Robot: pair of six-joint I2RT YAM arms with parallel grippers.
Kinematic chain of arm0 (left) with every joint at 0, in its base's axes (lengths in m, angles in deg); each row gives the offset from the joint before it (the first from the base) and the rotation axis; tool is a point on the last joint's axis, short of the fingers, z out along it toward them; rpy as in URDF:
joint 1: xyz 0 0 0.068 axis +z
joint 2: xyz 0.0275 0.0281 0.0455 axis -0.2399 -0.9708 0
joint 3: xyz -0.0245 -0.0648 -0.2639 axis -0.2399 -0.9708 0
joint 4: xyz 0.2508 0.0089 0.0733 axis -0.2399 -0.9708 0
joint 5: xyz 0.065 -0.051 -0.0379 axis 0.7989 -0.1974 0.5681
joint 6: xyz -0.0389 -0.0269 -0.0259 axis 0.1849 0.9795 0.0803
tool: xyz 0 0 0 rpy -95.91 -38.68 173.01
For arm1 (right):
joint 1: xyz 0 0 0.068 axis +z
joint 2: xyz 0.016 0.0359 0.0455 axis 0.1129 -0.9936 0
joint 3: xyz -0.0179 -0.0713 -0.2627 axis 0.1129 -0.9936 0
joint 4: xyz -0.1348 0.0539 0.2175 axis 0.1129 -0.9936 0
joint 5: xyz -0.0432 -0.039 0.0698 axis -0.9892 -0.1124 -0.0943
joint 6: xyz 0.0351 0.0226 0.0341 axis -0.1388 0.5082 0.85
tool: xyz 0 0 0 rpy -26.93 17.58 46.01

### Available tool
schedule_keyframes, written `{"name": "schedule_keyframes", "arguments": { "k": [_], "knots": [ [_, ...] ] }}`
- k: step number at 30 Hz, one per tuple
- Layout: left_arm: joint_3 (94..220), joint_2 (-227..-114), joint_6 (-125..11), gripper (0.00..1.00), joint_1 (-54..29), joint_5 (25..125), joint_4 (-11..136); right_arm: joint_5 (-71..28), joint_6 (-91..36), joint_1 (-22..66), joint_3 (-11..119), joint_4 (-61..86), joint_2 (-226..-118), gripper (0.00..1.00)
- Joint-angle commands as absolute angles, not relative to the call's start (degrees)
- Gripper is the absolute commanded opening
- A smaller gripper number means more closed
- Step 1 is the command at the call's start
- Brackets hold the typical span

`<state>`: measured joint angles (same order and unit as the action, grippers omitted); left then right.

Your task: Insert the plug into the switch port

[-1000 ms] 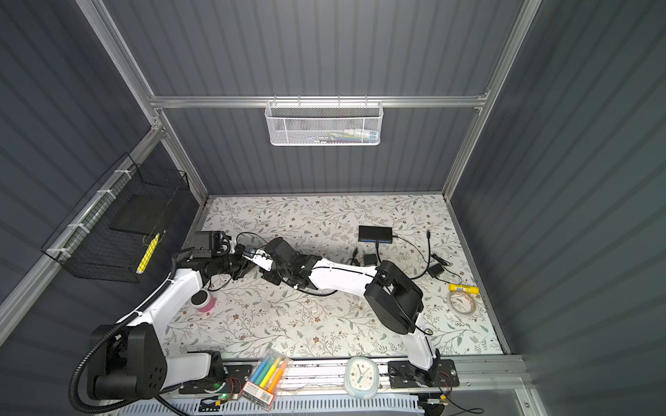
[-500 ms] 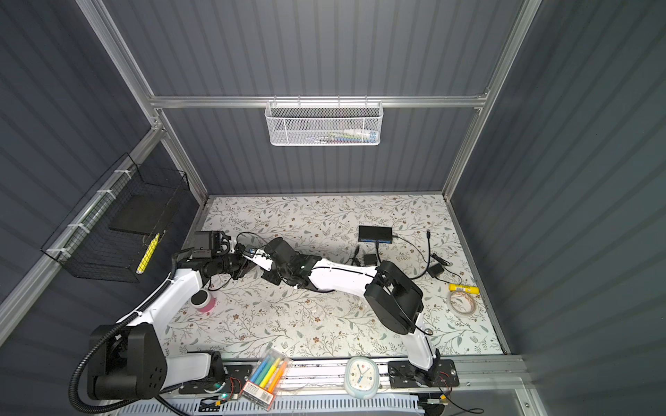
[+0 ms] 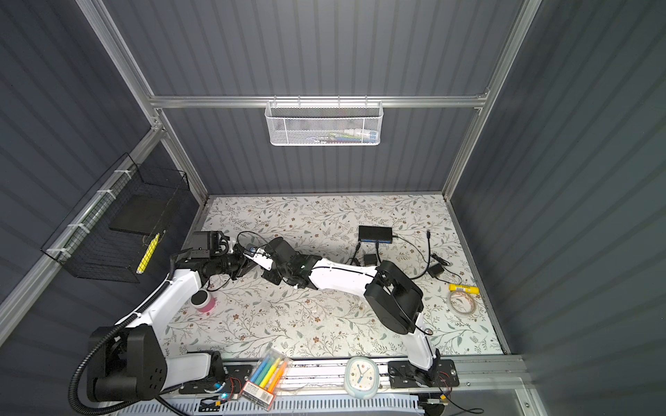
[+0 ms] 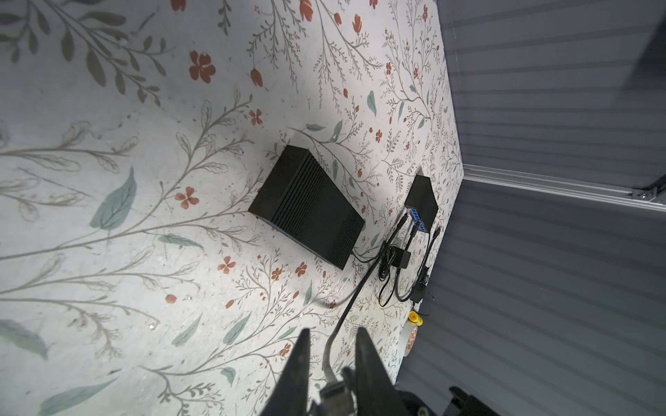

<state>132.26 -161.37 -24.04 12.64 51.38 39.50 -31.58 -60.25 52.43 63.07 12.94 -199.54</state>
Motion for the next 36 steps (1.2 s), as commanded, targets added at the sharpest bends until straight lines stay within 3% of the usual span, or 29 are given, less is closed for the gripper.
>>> {"name": "schedule_keyframes", "arguments": {
  "k": [1,7,19,36],
  "knots": [
    [134.36,-159.09,-26.45,0.3,14.6,49.94,36.08,-30.45,-57.43,51.23,61.52,12.6,-197.4,0.0],
    [134.75,-158.77,-29.18,0.36,16.82,47.52,35.22,-25.51,-53.64,49.57,59.06,13.86,-195.34,0.0],
    [130.64,-159.37,-33.19,0.36,16.6,37.32,41.12,-8.68,-46.71,45.65,56.33,15.14,-191.37,0.0],
    [127.29,-156.52,-32.38,0.31,16.03,31.87,48.95,-2.2,-44.59,44.92,57.37,12.94,-192.04,0.0]
  ]
}}
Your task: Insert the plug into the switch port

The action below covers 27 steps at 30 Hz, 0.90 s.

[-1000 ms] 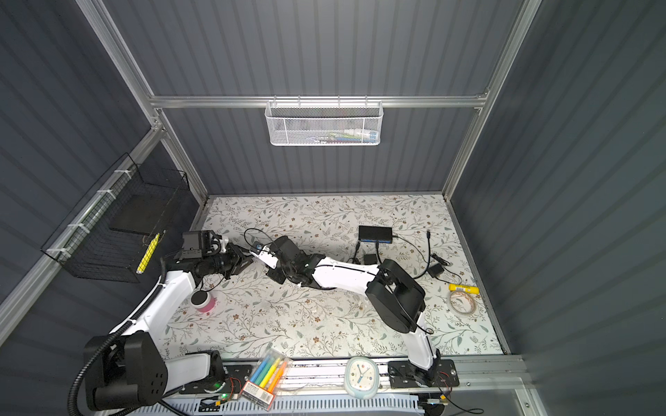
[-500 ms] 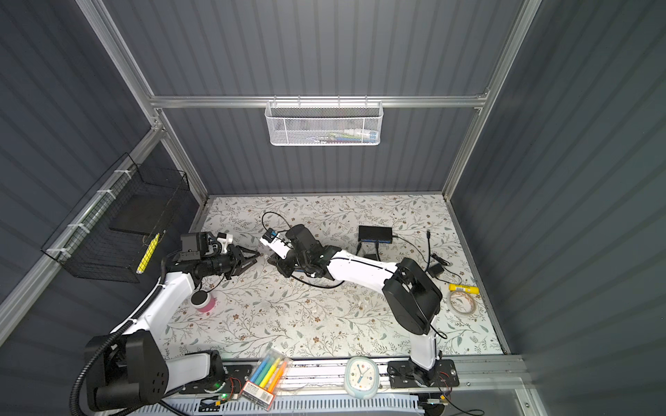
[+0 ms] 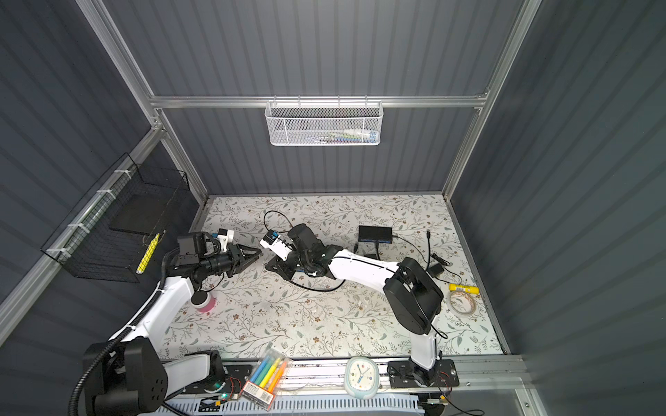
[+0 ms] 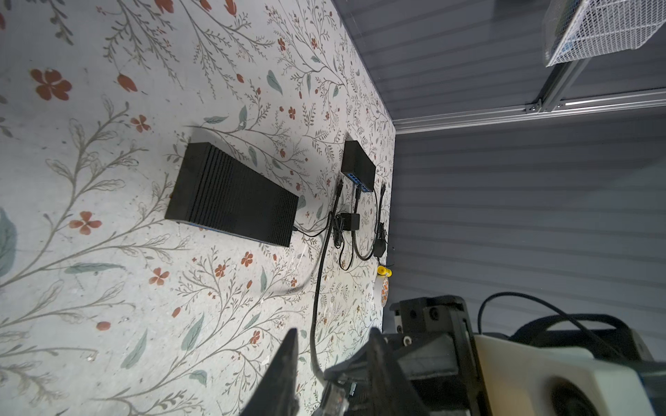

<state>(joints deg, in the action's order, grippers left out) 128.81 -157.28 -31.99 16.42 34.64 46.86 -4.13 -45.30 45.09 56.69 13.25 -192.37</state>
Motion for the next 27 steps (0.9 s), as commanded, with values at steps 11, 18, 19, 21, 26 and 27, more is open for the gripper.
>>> {"name": "schedule_keyframes", "arguments": {
  "k": [11,18,19,21,26,27],
  "knots": [
    [127.52,-156.61,-32.96,0.24,13.73,31.16,50.41,-0.89,-44.24,44.79,58.52,12.29,-192.81,0.0],
    [127.77,-156.34,-34.08,0.22,13.52,30.31,49.58,-0.35,-42.35,43.76,58.13,14.4,-192.89,0.0],
    [127.93,-156.23,-34.32,0.22,13.46,30.26,49.24,-0.27,-42.01,43.63,57.88,14.8,-192.78,0.0],
    [128.49,-155.99,-34.81,0.22,13.47,30.26,48.57,-0.31,-41.82,43.44,57.76,15.15,-192.85,0.0],
    [128.68,-156.25,-34.85,0.2,13.42,29.84,48.55,-0.53,-41.85,43.35,58.02,15.25,-192.97,0.0],
    [128.59,-156.27,-34.74,0.2,13.44,29.83,48.79,-0.61,-41.86,43.33,58.12,15.23,-193.15,0.0]
  ]
}}
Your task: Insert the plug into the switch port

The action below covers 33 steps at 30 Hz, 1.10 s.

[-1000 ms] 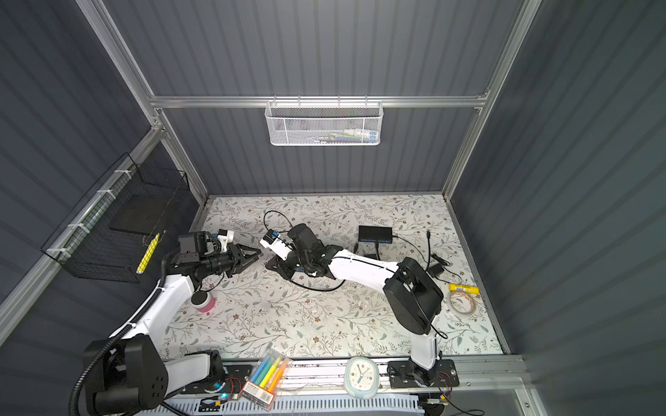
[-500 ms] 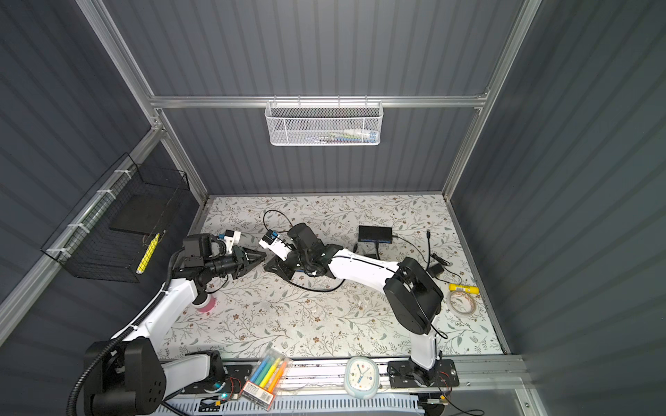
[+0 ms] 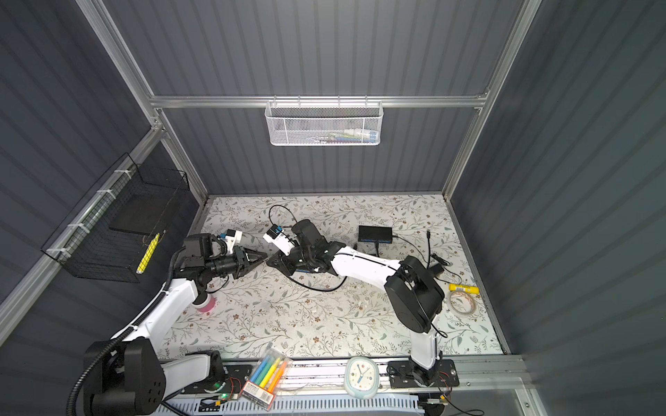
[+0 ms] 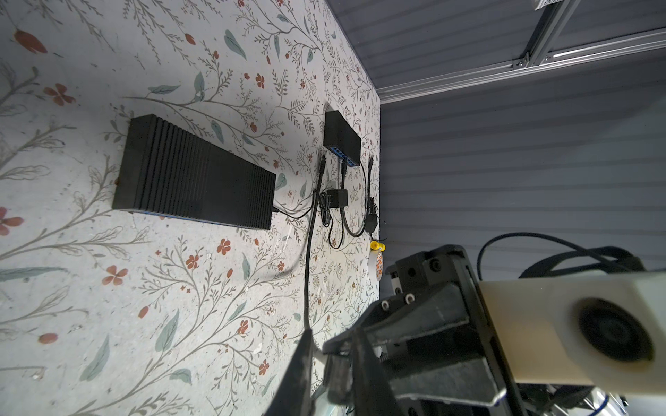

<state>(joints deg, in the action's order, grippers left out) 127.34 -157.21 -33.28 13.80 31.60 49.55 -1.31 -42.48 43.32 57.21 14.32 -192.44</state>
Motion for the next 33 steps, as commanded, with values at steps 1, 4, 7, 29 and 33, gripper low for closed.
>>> {"name": "schedule_keyframes", "arguments": {
  "k": [1,4,7,29,33],
  "knots": [
    [128.52,-156.27,-34.65,0.2,13.35,29.7,48.92,-0.75,-41.77,43.27,58.18,15.31,-193.27,0.0],
    [128.67,-156.29,-34.55,0.19,13.26,29.67,48.88,-0.47,-41.69,43.26,58.72,15.36,-193.79,0.0],
    [128.79,-156.35,-34.72,0.17,13.26,29.64,48.87,-0.27,-41.55,43.26,59.33,15.16,-194.24,0.0],
    [128.27,-156.56,-35.42,0.05,13.14,30.06,48.62,2.7,-48.67,42.74,62.03,3.45,-193.96,0.26],
    [128.32,-156.25,-35.28,0.05,13.09,30.06,48.52,3.44,-49.58,42.65,63.43,1.28,-194.8,0.26]
  ]
}}
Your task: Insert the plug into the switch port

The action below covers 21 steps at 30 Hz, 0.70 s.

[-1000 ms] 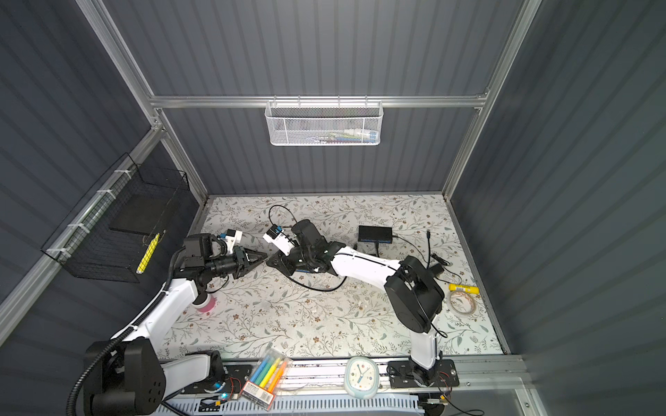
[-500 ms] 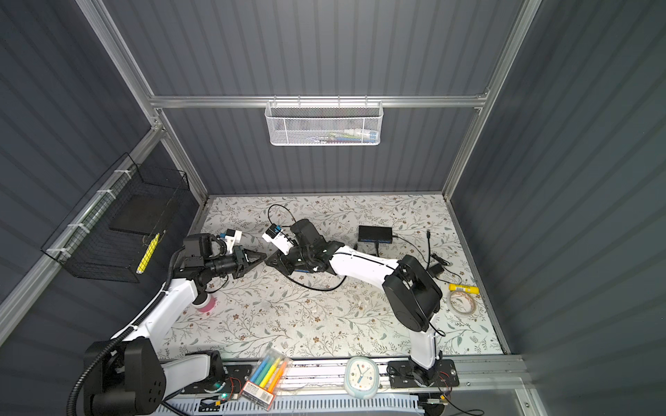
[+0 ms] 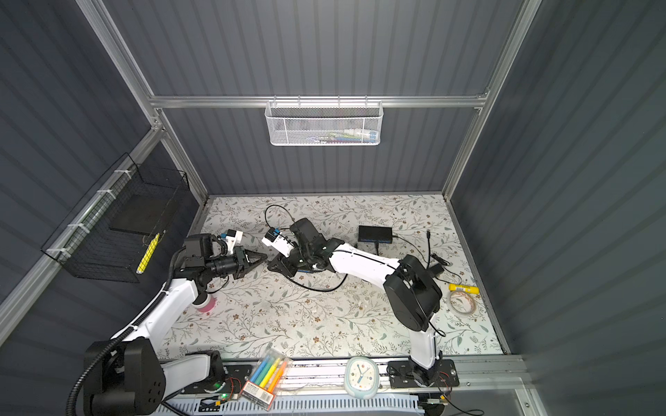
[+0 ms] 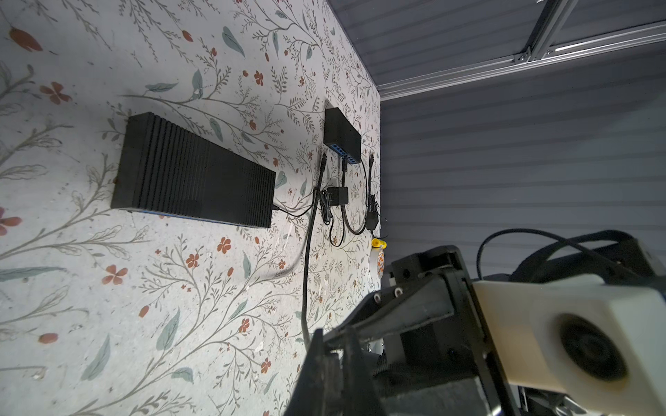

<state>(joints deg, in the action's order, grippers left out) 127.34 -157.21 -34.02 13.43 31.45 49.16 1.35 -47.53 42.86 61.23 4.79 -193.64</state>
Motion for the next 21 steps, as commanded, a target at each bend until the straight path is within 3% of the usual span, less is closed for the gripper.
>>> {"name": "schedule_keyframes", "arguments": {
  "k": [1,21],
  "knots": [
    [128.32,-156.21,-35.26,0.05,13.17,30.07,48.5,3.4,-49.42,42.56,63.5,1.49,-194.86,0.25],
    [128.24,-155.75,-35.52,0.04,13.15,29.62,48.22,3.38,-48.09,42.47,64.79,3.82,-196.35,0.2]
  ]
}}
